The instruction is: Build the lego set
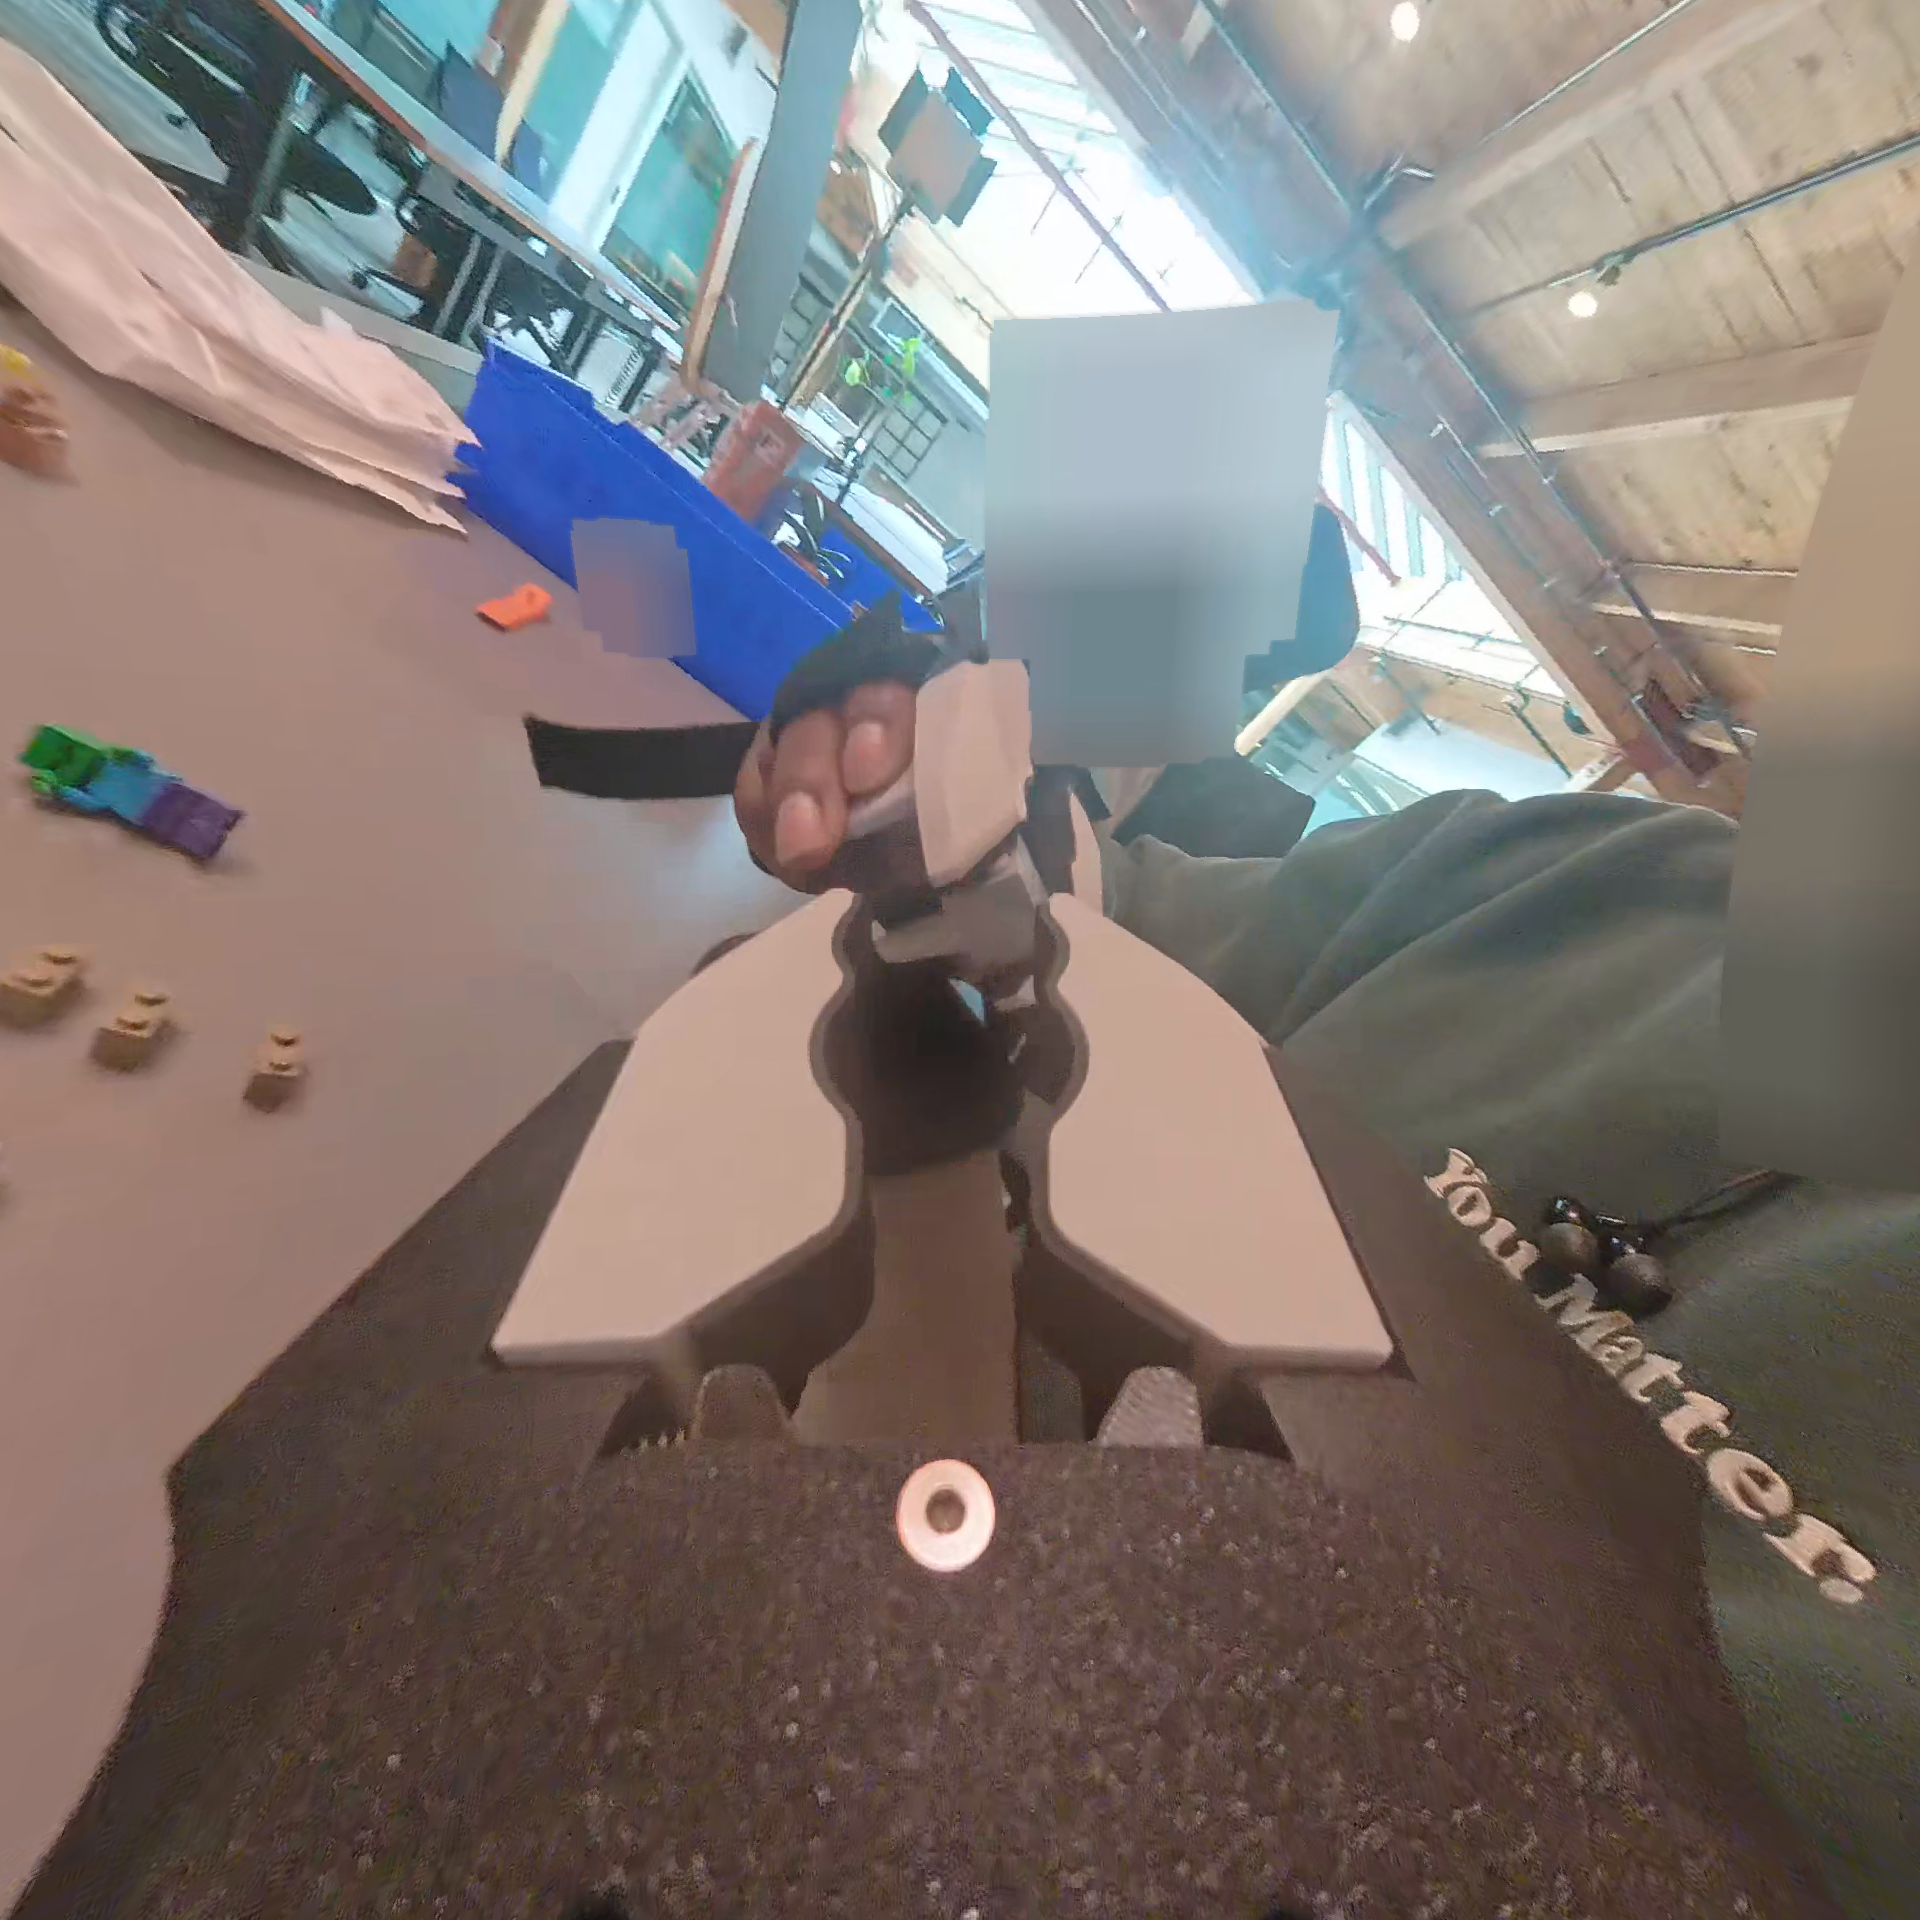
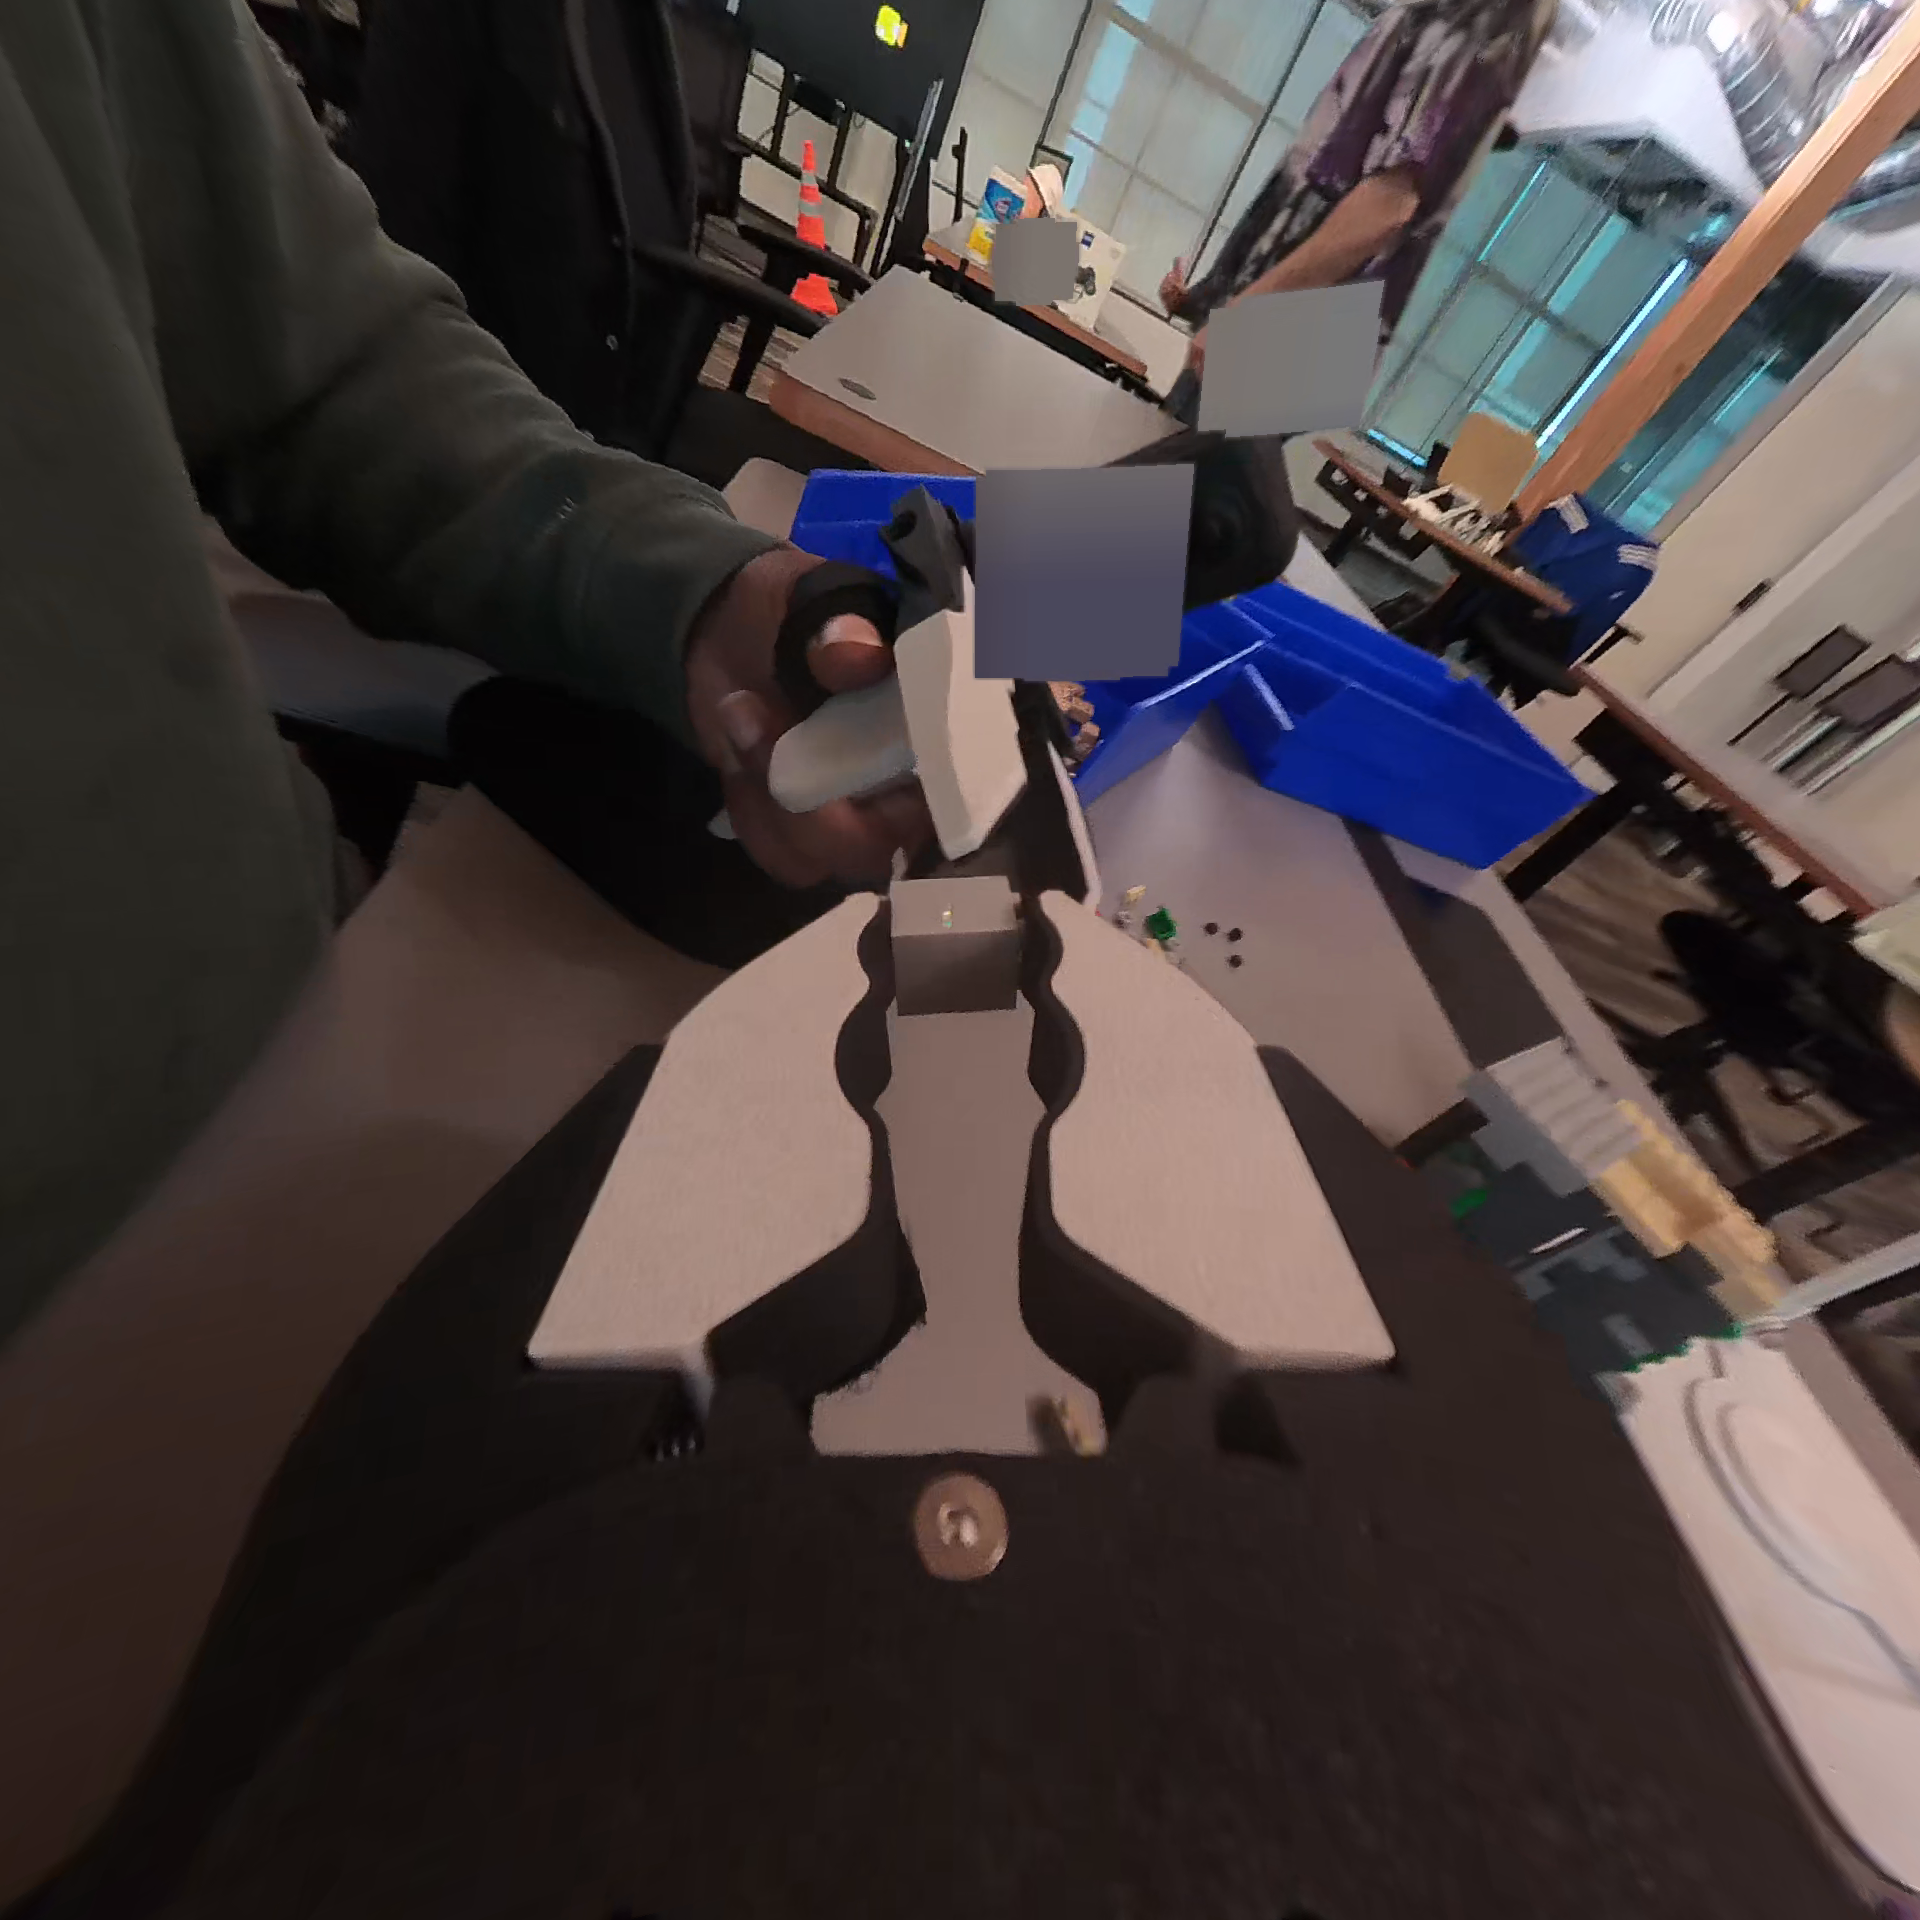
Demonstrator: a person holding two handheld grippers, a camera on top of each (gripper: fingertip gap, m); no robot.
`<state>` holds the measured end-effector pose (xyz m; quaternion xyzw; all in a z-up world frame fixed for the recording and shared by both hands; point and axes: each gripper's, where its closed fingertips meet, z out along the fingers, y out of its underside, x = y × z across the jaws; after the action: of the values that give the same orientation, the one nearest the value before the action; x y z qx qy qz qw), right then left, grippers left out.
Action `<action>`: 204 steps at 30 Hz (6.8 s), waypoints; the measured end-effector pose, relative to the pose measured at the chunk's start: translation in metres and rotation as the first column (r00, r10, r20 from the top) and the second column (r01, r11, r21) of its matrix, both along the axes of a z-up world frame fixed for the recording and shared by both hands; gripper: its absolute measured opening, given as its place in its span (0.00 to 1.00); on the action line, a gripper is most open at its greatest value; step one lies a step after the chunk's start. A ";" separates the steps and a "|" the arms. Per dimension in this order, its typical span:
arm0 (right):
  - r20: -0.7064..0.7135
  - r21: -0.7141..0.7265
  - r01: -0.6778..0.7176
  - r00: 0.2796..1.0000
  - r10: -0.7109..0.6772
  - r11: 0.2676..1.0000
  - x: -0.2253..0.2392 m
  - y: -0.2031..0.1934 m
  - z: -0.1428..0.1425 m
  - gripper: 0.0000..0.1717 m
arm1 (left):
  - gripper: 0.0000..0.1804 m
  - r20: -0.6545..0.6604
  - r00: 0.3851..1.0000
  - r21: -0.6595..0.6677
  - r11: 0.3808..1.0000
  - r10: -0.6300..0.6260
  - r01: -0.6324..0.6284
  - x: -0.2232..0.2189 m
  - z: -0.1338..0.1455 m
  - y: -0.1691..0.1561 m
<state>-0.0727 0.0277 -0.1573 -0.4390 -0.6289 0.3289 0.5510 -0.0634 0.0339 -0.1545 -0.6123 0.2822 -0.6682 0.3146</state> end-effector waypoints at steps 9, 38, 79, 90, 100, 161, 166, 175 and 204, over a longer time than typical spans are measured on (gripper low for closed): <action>0.082 0.237 0.036 0.995 -0.057 0.971 -0.006 0.001 -0.004 0.13 | 0.11 0.018 0.993 -0.051 0.992 -0.115 0.116 0.018 -0.003 -0.015; 0.180 -0.467 0.100 0.983 -0.016 0.879 0.021 0.006 -0.034 0.11 | 0.10 -0.386 0.903 0.685 0.714 0.188 0.144 0.029 -0.053 0.000; 0.783 -0.207 0.191 0.620 0.045 0.960 -0.017 0.121 -0.145 0.15 | 0.08 -0.525 0.642 0.683 0.727 0.559 -0.075 -0.052 -0.105 0.095; 0.766 -0.308 0.387 0.643 -0.015 0.869 0.006 0.068 -0.100 0.09 | 0.08 -0.520 0.655 0.718 0.696 0.548 -0.012 -0.045 -0.104 0.087; 0.747 -0.349 0.604 0.641 -0.176 0.717 0.016 0.049 -0.119 0.09 | 0.07 -0.518 0.647 0.735 0.678 0.559 0.003 -0.044 -0.103 0.083; 0.767 -0.300 0.506 0.632 -0.110 0.808 0.010 0.039 -0.137 0.12 | 0.08 -0.530 0.751 0.702 0.700 0.393 0.129 -0.024 -0.102 0.048; 0.779 -0.297 0.504 0.619 -0.100 0.811 0.010 0.036 -0.141 0.13 | 0.08 -0.534 0.748 0.702 0.700 0.394 0.133 -0.025 -0.103 0.048; 0.786 -0.276 0.502 0.609 -0.109 0.820 0.011 0.036 -0.150 0.18 | 0.08 -0.552 0.729 0.698 0.702 0.405 0.139 -0.027 -0.107 0.050; 0.332 -0.336 0.087 0.943 0.031 0.938 -0.010 0.012 -0.037 0.10 | 0.10 -0.227 0.962 0.654 0.756 0.153 0.035 -0.009 -0.044 0.007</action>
<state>-0.0827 0.0399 -0.1944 -0.5872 -0.6385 0.3477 0.3559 -0.0726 0.0412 -0.1980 -0.5571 0.5171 -0.4290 0.4880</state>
